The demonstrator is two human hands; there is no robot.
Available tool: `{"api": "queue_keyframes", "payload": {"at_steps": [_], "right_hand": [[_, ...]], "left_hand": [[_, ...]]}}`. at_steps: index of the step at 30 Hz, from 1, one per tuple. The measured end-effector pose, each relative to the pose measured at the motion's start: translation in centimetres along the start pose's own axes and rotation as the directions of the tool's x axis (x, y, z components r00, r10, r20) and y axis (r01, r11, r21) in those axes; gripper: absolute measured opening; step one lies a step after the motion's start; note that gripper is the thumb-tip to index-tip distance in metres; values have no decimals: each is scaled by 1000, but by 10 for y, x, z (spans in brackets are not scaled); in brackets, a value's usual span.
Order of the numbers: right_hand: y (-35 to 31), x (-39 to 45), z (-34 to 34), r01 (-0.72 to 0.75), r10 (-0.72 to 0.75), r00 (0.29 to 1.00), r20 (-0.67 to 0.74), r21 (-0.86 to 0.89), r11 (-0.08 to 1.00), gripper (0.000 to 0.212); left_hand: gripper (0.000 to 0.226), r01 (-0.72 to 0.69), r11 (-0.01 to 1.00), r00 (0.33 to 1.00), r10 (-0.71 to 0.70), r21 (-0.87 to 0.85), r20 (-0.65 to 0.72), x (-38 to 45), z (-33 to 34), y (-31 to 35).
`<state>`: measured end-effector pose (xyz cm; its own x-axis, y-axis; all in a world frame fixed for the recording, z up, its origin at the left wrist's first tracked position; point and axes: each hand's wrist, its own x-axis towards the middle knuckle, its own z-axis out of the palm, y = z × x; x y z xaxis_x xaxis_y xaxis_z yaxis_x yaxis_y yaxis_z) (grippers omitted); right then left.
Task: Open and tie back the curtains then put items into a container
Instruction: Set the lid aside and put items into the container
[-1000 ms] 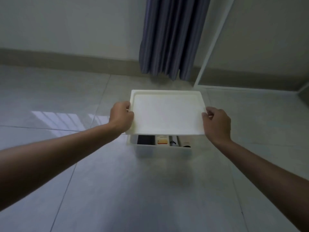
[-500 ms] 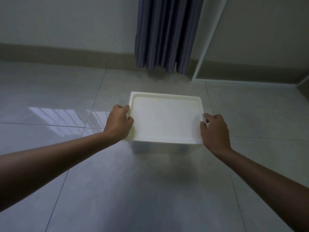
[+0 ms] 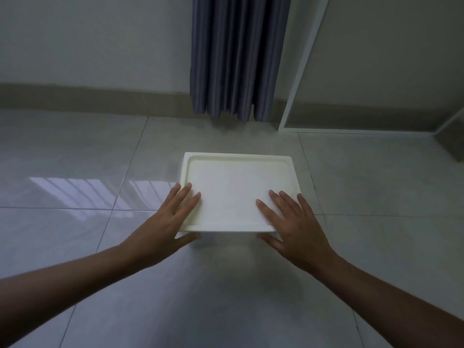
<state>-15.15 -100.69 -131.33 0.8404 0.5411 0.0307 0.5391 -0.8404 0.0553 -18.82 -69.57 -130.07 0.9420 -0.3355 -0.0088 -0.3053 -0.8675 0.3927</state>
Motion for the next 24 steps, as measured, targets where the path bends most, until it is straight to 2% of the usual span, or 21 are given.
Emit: {"api": "queue_keyframes", "payload": {"at_steps": [5, 8, 12, 19, 24], "right_hand": [[22, 14, 4, -64, 64, 997, -47, -1, 998, 70], [49, 29, 5, -151, 150, 986, -68, -5, 989, 72], [89, 60, 8, -250, 250, 968, -31, 17, 968, 76], [151, 132, 15, -272, 276, 961, -23, 116, 955, 75], [180, 171, 14, -253, 261, 965, -20, 186, 950, 76]], "left_hand": [[84, -37, 999, 999, 37, 14, 10, 40, 1, -5], [84, -48, 999, 999, 48, -16, -2, 78, 4, -2], [82, -42, 996, 999, 40, -80, -28, 138, 11, 1], [79, -31, 988, 993, 14, -149, -115, 229, 9, -12], [83, 27, 985, 995, -43, -171, -87, 270, 2, -21]]}}
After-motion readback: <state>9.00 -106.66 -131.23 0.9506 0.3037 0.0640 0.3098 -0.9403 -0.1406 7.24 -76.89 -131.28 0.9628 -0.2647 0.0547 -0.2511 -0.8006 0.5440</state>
